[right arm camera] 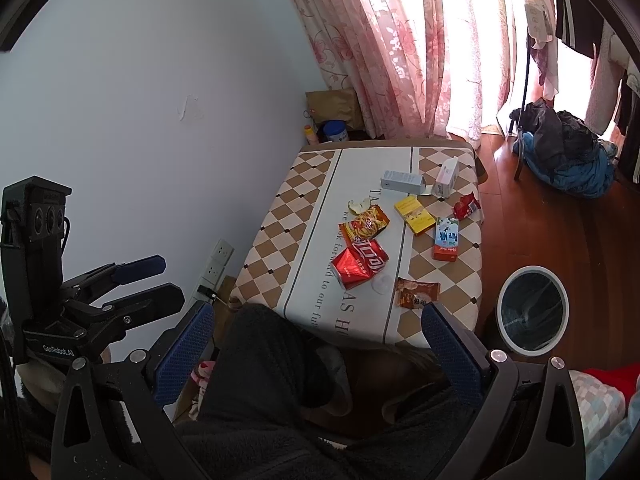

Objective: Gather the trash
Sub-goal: 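Grasp the milk carton with the right tool while the left tool grasps the red cola can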

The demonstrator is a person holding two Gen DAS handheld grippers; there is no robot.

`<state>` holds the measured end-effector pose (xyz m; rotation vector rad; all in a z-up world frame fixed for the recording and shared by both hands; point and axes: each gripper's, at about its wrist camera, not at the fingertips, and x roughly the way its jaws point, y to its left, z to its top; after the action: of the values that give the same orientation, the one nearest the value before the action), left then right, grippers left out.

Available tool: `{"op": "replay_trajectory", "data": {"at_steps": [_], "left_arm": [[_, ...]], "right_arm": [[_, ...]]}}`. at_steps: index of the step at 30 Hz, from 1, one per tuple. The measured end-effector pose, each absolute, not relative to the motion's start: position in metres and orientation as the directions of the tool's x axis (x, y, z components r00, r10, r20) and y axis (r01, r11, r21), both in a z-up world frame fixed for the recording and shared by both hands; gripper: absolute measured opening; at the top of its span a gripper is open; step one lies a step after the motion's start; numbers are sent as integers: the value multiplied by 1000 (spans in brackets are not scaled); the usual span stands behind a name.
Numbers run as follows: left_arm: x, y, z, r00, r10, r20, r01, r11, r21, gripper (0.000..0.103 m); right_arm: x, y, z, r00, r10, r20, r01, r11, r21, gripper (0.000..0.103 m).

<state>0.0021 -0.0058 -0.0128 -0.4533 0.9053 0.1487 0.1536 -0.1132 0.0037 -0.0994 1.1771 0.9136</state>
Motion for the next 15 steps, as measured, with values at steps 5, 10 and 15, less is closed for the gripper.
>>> {"op": "replay_trajectory", "data": {"at_steps": [5, 10, 15], "left_arm": [[8, -2, -19, 610, -38, -792, -329, 896, -297, 103], [35, 24, -54, 551, 177, -816, -495, 856, -149, 103], [84, 60, -115, 434, 283, -855, -565, 825, -14, 103]], "right_arm": [[160, -111, -3, 93, 565, -820, -632, 670, 390, 103], [191, -108, -36, 167, 506, -846, -541, 765, 350, 103], [256, -100, -119, 183, 379, -907, -392, 874, 286, 103]]}}
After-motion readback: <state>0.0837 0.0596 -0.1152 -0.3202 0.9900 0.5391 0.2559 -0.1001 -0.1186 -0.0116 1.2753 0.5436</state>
